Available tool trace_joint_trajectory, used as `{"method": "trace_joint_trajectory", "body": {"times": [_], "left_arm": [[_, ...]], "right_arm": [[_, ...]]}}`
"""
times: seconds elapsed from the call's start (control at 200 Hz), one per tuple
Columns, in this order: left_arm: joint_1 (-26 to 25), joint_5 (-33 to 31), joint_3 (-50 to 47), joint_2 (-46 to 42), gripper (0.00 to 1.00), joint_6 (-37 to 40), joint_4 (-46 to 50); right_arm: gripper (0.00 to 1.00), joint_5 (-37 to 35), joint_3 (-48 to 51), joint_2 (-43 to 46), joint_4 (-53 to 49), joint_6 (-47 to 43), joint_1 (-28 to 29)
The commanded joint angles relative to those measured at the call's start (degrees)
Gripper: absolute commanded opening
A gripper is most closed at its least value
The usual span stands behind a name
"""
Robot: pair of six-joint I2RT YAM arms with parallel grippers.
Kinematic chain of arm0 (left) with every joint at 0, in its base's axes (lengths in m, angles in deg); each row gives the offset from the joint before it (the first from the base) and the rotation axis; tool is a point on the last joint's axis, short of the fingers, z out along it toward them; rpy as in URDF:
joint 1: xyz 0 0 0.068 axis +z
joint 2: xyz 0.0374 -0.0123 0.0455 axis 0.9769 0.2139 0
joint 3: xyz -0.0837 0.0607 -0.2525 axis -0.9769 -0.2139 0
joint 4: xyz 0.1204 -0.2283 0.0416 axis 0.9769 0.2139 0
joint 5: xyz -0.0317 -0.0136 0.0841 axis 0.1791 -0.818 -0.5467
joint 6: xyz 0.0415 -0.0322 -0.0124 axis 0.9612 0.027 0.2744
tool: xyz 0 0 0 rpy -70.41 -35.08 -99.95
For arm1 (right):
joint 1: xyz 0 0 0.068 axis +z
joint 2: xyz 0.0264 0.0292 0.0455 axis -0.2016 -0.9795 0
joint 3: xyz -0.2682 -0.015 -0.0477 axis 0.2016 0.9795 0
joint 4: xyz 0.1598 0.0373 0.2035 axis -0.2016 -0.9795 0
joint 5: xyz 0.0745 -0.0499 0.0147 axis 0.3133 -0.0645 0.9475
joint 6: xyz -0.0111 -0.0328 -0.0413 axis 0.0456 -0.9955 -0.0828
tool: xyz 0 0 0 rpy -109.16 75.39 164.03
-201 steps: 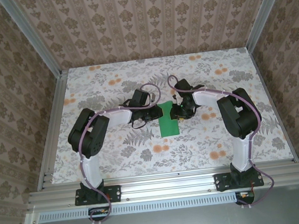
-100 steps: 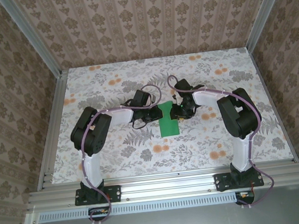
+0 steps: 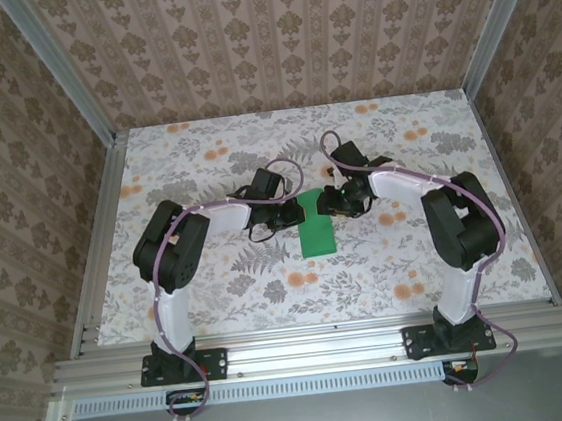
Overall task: Fold a paper plane with a square sheet of paper (pick it up from the middle)
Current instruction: Hold the square sheet of paper at the center of the table, then fold the square sheet of paper in half at the center of the table.
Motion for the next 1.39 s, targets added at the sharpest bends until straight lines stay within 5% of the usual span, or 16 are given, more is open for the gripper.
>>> {"method": "trace_joint_trajectory", "body": {"times": [0.0,0.21,0.625,1.025,1.39], "left_arm": [[-0.5,-2.0,0.0,2.7,0.11,1.5,5.3],[-0.5,-3.0,0.5,3.0,0.1,1.5,6.6],[-0.4,-5.7,2.2,4.9,0.09,2.2,11.3],[-0.5,-5.6,2.8,5.6,0.09,2.1,11.7],[-0.5,-5.8,2.6,5.6,0.08,2.1,11.8]], "right_arm": [[0.36,2.2,0.3,0.9,2.2,2.2,0.6],[0.22,6.4,-0.9,-4.5,3.0,2.6,1.3],[0.19,8.8,8.3,-6.4,9.5,0.8,-3.7],[0.19,15.4,12.1,-0.8,11.1,2.0,-2.0],[0.19,13.5,13.9,2.1,10.5,2.7,-1.0]]}}
